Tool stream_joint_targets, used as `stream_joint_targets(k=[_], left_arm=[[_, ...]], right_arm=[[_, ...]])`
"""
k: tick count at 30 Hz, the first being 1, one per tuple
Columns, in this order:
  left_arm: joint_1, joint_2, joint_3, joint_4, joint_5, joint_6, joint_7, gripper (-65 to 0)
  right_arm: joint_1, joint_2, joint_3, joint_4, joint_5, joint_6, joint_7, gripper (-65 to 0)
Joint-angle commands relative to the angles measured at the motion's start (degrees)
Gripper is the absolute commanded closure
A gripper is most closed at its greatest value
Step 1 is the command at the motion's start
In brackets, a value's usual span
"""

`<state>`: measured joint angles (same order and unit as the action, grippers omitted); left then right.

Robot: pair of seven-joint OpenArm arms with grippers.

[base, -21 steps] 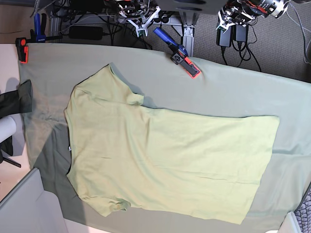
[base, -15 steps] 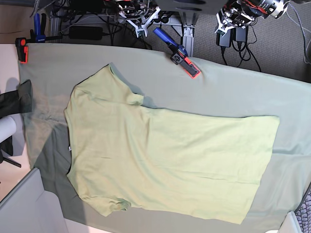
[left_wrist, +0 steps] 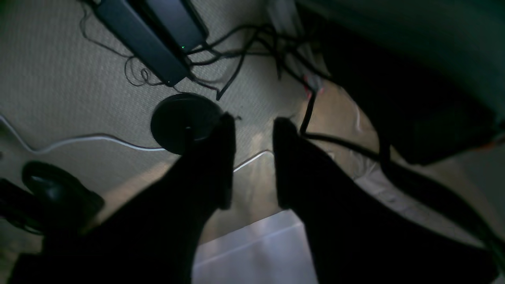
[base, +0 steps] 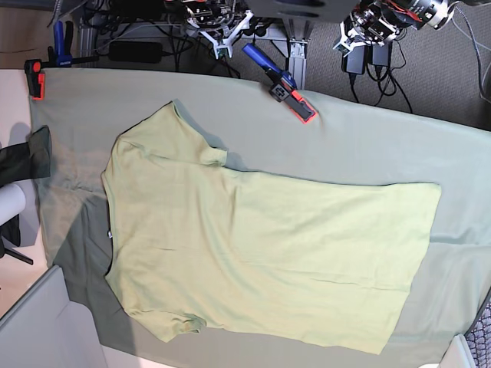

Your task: Fold the T-shirt properly

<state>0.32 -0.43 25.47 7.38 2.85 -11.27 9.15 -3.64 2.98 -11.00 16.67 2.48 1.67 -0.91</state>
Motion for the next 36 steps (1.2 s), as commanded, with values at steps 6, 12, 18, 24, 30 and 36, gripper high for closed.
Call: stream_joint_targets(k=[6, 12, 18, 24, 30, 36], left_arm=[[-0.11, 0.26, 0.07, 0.13, 1.27, -0.98, -4.04, -14.8], [-0.11, 0.28, 0.07, 0.13, 1.25, -3.67, -7.19, -14.8], [0.72, 0.24, 0.07, 0.13, 1.29, -7.85, -3.23, -14.8], [4.35, -1.27, 0.04, 1.7, 1.27, -7.87, -3.87, -14.8], [13.86, -5.44, -0.07, 14.58, 0.79, -7.89, -8.35, -14.8], [24.26, -10.21, -0.07, 33.92, -2.73, -10.29, -9.86, -14.8]], right_arm=[[0.13, 0.15, 0.11, 0.37, -0.15, -0.37, 0.24, -31.0], [0.11, 0.15, 0.11, 0.42, -0.2, -0.37, 0.26, -31.0], [0.07, 0.15, 0.11, 0.42, -4.9, -0.35, 0.24, -31.0], [-2.14, 0.2, 0.11, 0.48, -8.52, -0.2, 0.26, -31.0], [-8.5, 1.36, 0.11, 4.04, -13.64, -0.22, 0.28, -31.0], [-19.45, 6.34, 0.09, 19.69, -13.57, 3.26, 0.22, -31.0]])
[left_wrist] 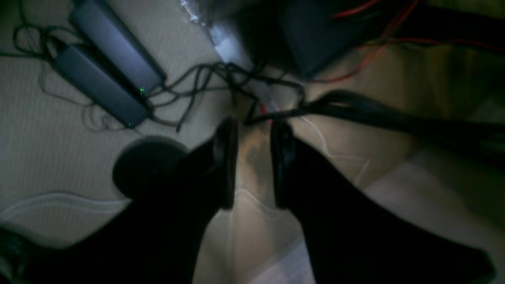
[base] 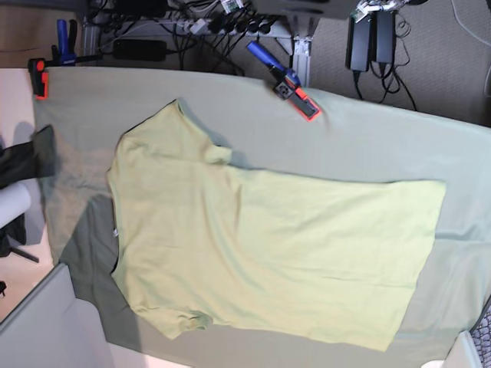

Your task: Fold the T-shirt properly

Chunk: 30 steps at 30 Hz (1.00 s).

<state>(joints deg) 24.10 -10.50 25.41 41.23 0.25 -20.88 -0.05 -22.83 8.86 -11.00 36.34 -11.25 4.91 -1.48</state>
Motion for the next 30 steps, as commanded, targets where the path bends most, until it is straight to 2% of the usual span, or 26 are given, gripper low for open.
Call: stream_joint_targets(k=[1, 3, 7, 9, 14, 15, 16, 19, 22, 25, 30], left_arm=[[2.21, -0.87, 0.0, 3.43, -1.01, -0.81, -0.9, -14.8], [5.55, -1.95, 0.0, 10.1, -1.7, -0.81, -1.05, -14.8], [11.47, -3.39, -0.11, 22.88, -2.25, -0.81, -0.96, -14.8], [14.14, -3.96, -0.98, 28.57, -4.68, -0.81, -0.9, -14.9], [20.2, -4.15, -6.45, 42.12, -10.45, -0.83, 3.15, -15.1], [21.18, -4.33, -7.61, 44.68, -10.25, -1.81, 4.72, -15.3], [22.08, -4.52, -8.63, 46.73, -10.32, -2.32, 6.12, -16.4], [24.81, -4.94, -12.2, 53.48, -12.98, -4.52, 11.17, -25.0], [27.47, -4.94, -16.06, 59.41, -16.24, -5.53, 14.88, -26.8], [29.81, -4.96, -20.13, 63.63, -18.36, -5.55, 15.39, -26.8], [31.45, -5.66, -25.27, 66.31, -19.76, -5.57, 16.24, -26.8]], right_arm=[[-2.38, 1.49, 0.11, 3.43, 0.48, 0.72, 0.79, -31.0], [-6.56, 3.65, 0.11, 10.16, 2.6, 0.9, 0.66, -31.0], [-14.49, 8.5, 0.11, 23.91, 6.38, 0.87, -3.54, -31.0], [-18.21, 10.97, 0.11, 30.6, 7.43, 0.9, -5.68, -31.0], [-26.56, 16.76, 0.17, 46.27, 9.16, 0.87, -6.73, -31.0], [-27.98, 17.75, 0.31, 49.4, 9.16, 0.85, -7.69, -31.0], [-29.46, 18.53, 0.72, 52.52, 9.18, 0.83, -8.85, -31.0], [-33.38, 20.44, 3.1, 61.83, 10.6, 0.83, -11.04, -31.0], [-36.17, 20.92, 7.69, 69.9, 13.88, 0.83, -11.02, -31.0], [-35.52, 20.79, 12.98, 75.45, 20.2, 0.83, -11.04, -31.0], [-29.2, 17.57, 22.16, 77.0, 29.73, 0.85, -13.07, -31.0]])
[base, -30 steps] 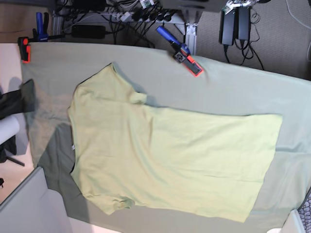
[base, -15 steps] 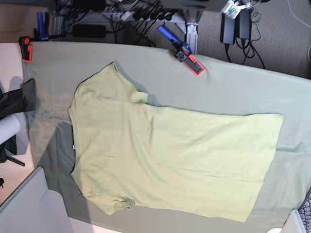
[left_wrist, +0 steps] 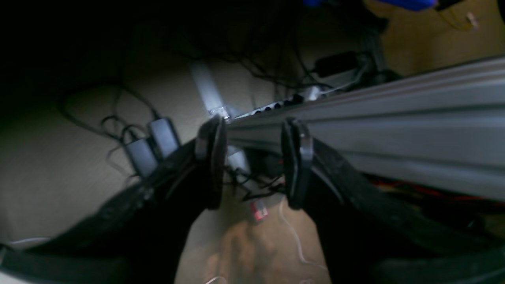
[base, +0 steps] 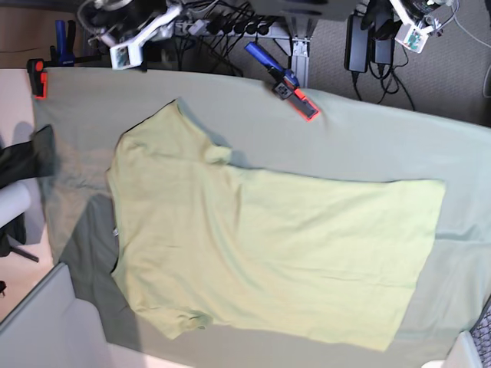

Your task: Fold the T-shirt properly

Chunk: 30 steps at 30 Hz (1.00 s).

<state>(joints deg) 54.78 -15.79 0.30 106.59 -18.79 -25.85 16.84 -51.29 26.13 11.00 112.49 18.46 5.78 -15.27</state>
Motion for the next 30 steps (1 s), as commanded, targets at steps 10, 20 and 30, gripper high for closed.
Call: stream_joint_targets(k=[10, 20, 30], left_arm=[[1.9, -4.94, -4.61, 0.98, -1.25, -0.57, 1.77, -26.8], [4.57, -5.38, -5.68, 1.03, -1.57, -0.59, 2.05, -26.8], [4.55, -6.14, -6.21, 1.09, -3.48, -3.15, 1.44, -31.2]], right_arm=[[10.93, -11.34, 4.79, -3.32, 5.99, -2.69, -0.87, -38.0], [20.31, -18.82, 4.76, -9.01, 4.31, -4.66, -1.09, -39.5], [24.52, -19.98, 4.72, -13.07, 4.26, -4.57, -1.07, -39.4]])
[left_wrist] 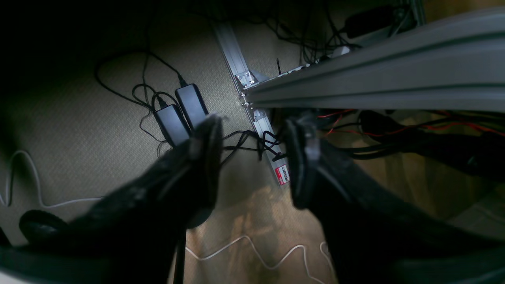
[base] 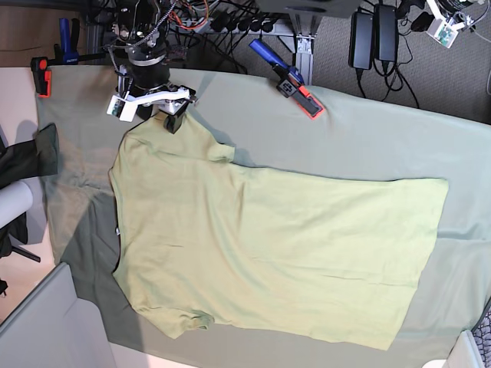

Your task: Fold the T-shirt properly

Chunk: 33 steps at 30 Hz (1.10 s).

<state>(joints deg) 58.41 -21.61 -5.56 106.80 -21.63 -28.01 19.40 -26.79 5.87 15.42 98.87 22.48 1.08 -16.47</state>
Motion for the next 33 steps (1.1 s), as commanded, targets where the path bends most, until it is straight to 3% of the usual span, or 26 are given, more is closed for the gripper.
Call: stream_joint_targets(k=[1, 3, 5, 9, 11, 17, 26, 33], left_arm=[[0.92, -0.33, -0.92, 0.87, -0.94, -0.98, -1.49, -31.9], [0.79, -0.33, -2.62, 0.87, -2.01, -1.01, -1.6, -31.9], [0.79, -0.35, -4.98, 0.87, -3.26, -0.98, -1.6, -31.9], [0.79, -0.5, -10.86, 0.87, -6.84, -1.03, -1.55, -31.9], [0.79, -0.94, -13.31, 0.87, -7.78, -1.01, -1.57, -31.9], [0.76, -3.32, -15.56, 0.87, -10.4, -1.01, -1.57, -31.9], [-4.98, -5.11, -16.04, 0.87, -12.07, -0.96, 0.26, -31.9], [-13.22, -8.37, -23.58, 0.68, -16.37, -0.92, 1.66, -31.9]], right_arm=[[0.46, 0.28, 0.31, 0.55, 0.22, 0.13, 0.13, -39.4], [1.27, 0.28, 0.31, 0.55, 0.24, 0.15, 0.11, -39.3], [1.84, 0.28, 0.31, 0.55, 0.24, 0.15, 0.13, -34.3], [2.67, 0.28, 0.31, 0.55, 0.2, 0.15, 0.2, -8.5], [2.8, 0.26, 0.31, 0.55, -0.9, 0.15, 0.33, -1.4], [2.82, 0.28, 0.31, 0.55, -7.3, 0.15, 0.37, -0.8], [2.8, 0.31, 0.31, 0.55, -7.32, 0.83, 0.35, 0.0], [2.8, 0.31, 0.31, 0.55, -7.28, 0.81, 0.35, 0.0]])
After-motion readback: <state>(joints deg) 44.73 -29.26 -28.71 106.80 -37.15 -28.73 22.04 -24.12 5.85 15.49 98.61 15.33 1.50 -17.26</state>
